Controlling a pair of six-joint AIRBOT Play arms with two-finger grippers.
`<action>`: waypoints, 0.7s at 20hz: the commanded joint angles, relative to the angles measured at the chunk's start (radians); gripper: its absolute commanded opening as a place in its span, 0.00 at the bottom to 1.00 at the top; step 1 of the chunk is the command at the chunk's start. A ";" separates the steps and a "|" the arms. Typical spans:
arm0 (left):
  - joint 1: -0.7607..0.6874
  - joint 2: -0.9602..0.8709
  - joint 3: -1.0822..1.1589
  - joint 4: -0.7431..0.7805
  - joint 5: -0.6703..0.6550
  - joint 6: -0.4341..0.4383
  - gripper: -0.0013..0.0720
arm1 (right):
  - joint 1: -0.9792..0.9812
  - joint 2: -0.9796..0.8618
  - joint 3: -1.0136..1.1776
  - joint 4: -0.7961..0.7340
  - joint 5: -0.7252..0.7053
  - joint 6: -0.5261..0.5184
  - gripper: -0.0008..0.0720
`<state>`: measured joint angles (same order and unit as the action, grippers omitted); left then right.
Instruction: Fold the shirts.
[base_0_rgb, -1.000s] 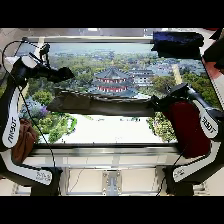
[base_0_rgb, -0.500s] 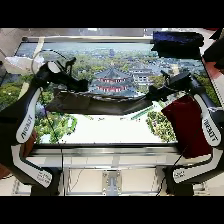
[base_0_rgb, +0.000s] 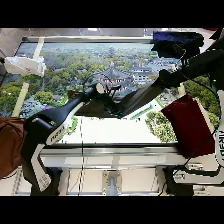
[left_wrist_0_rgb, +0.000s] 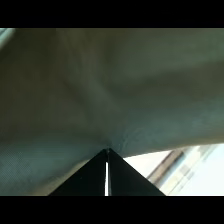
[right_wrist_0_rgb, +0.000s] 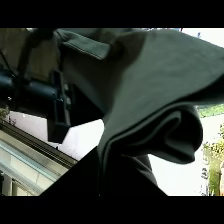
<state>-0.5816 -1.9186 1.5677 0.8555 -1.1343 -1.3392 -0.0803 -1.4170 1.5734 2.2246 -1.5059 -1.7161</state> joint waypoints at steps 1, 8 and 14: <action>-0.045 0.012 0.029 -0.045 0.084 0.005 0.04 | 0.002 0.021 0.019 0.006 -0.036 0.007 0.03; 0.338 0.304 0.047 -0.019 0.004 0.005 0.04 | 0.219 0.019 0.065 0.013 0.104 0.021 0.03; 0.758 0.505 0.046 0.045 -0.055 0.005 0.04 | 0.572 -0.055 0.065 0.004 0.552 0.025 0.03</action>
<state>-0.0074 -1.4990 1.6127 0.8806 -1.1450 -1.3350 0.3492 -1.4345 1.6367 2.2360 -1.1892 -1.6966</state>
